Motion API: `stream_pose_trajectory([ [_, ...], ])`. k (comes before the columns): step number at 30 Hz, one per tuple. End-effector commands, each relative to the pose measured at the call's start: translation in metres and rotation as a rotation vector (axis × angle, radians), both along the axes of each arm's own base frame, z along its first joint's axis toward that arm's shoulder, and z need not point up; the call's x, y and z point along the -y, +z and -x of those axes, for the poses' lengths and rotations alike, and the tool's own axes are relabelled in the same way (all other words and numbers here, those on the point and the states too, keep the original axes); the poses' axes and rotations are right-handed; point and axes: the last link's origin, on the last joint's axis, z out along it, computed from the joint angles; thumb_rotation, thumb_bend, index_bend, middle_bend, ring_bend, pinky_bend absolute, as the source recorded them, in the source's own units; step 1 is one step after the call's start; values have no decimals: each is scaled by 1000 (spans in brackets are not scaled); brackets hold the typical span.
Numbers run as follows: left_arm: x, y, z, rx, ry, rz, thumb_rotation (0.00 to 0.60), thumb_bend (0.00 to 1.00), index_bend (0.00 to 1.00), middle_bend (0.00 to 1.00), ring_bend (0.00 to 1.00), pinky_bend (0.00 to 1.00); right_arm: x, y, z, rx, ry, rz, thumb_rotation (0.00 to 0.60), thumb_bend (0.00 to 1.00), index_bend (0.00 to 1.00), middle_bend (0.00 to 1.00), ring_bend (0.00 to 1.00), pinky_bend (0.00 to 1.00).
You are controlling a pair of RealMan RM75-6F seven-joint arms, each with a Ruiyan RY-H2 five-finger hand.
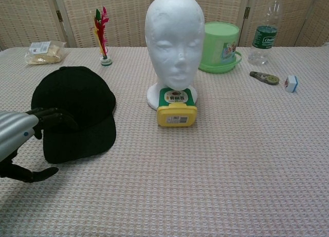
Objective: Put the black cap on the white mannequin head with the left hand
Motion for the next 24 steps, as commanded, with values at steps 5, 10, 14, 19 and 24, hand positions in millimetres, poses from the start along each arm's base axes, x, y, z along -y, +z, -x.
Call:
stream_pose_trajectory([
  [5, -5, -11, 0, 13, 13, 16, 600, 259, 260, 217, 199, 425, -1, 0, -1, 2, 3, -3, 600, 139, 0, 0, 0, 0],
  [10, -11, -15, 0, 19, 14, 1, 600, 259, 260, 222, 198, 425, 0, 1, 0, 6, 0, -3, 600, 138, 0, 0, 0, 0],
  [14, -15, -18, 0, 9, 6, -4, 600, 259, 260, 225, 199, 425, 1, 1, 0, 8, -1, -5, 600, 138, 0, 0, 0, 0],
  [19, -17, -23, 1, 6, 6, -3, 600, 259, 261, 229, 199, 425, 0, 2, 1, 12, -1, -4, 600, 138, 0, 0, 0, 0],
  [24, -17, -27, 0, -4, -2, -5, 600, 259, 261, 232, 198, 425, 0, 3, 0, 16, 0, -4, 600, 138, 0, 0, 0, 0],
])
